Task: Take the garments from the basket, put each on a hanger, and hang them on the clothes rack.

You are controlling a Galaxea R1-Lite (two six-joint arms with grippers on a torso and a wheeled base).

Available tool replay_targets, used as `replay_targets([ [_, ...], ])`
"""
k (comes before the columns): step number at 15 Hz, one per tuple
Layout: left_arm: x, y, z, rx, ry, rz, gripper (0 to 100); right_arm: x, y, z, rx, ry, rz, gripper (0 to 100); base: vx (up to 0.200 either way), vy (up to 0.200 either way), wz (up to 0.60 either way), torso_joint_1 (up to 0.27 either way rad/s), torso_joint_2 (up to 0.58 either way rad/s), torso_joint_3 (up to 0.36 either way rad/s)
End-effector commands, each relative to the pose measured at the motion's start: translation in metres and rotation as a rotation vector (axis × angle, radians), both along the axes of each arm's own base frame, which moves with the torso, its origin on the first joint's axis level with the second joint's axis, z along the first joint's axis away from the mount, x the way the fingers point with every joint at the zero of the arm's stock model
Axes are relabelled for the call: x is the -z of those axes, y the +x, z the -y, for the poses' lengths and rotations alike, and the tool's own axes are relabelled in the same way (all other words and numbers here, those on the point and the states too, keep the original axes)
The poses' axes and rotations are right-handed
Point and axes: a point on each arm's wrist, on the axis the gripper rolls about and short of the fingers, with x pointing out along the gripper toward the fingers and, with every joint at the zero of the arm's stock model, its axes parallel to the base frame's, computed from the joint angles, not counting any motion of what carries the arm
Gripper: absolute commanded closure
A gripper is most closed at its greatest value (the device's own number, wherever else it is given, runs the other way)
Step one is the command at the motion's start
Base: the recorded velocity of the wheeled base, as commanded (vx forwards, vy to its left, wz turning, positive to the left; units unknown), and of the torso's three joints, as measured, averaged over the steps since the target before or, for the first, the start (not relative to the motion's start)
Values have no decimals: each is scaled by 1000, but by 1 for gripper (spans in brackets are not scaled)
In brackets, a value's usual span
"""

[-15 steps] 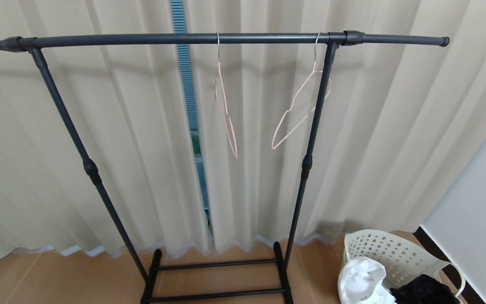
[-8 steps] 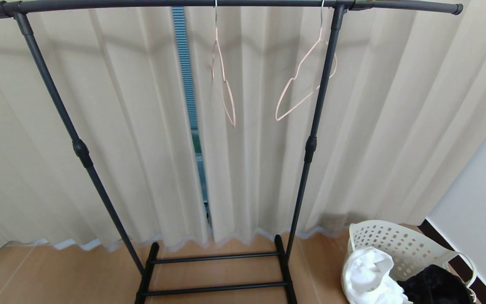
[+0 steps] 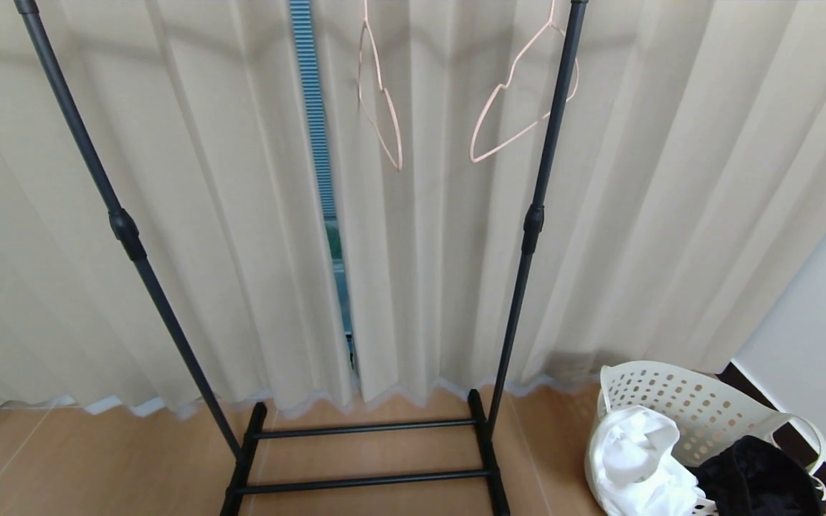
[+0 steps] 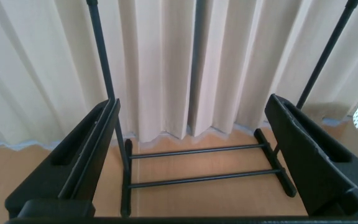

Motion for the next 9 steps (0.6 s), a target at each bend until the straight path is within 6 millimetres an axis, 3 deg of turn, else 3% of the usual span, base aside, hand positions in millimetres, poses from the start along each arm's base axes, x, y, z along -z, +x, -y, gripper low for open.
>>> replay_targets([
  [1,0,0,0,0,0,-1,0,0,0,0,0,0,-1,0,0,0,0,0,0,0],
  [2,0,0,0,0,0,-1,0,0,0,0,0,0,-1,0,0,0,0,0,0,0],
  [8,0,0,0,-1,0,-1,0,0,0,0,0,0,-1,0,0,0,-600,2,5,4],
  [9,0,0,0,0,0,-1,0,0,0,0,0,0,-1,0,0,0,0,0,0,0],
])
